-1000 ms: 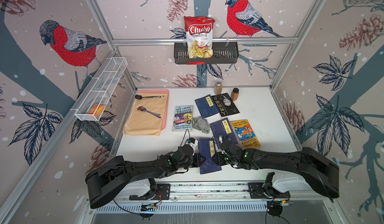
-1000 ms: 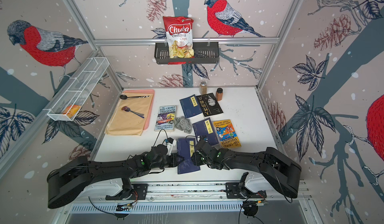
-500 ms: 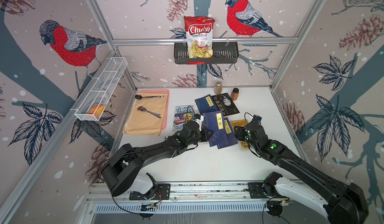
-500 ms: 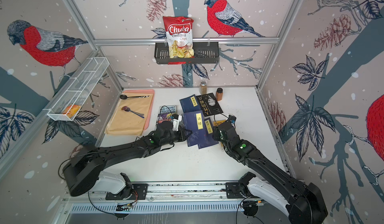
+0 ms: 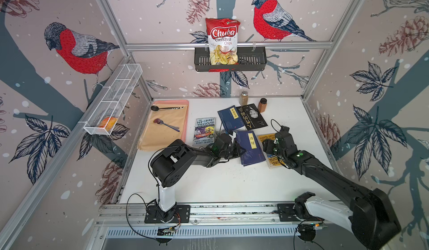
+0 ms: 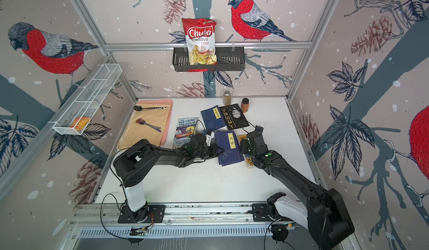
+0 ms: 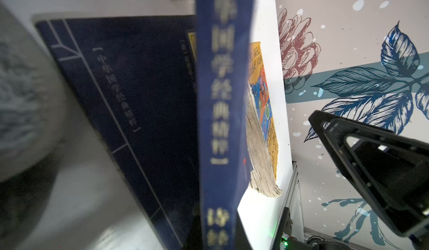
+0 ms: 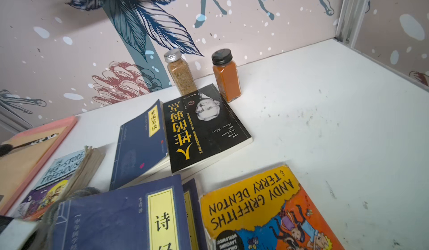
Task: Wipe the cover of the book
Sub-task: Place the book on the book, then move the book to the center of the board.
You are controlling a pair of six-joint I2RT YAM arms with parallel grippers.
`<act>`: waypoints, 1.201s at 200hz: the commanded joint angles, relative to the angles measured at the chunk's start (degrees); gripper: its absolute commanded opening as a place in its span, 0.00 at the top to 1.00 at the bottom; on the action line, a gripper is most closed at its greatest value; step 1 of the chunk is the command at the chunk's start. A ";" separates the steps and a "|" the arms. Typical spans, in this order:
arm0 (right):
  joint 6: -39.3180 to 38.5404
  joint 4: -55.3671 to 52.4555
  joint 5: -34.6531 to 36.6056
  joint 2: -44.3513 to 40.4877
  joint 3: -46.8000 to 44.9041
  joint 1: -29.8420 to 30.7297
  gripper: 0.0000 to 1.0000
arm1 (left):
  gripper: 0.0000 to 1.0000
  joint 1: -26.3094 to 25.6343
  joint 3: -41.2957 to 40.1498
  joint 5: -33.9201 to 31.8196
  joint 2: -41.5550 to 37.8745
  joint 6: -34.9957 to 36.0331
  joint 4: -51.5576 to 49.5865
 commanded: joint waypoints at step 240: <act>-7.40 -10.76 13.17 31.65 19.15 -13.94 0.36 | 0.44 -3.68 16.83 -7.17 6.50 24.35 -32.35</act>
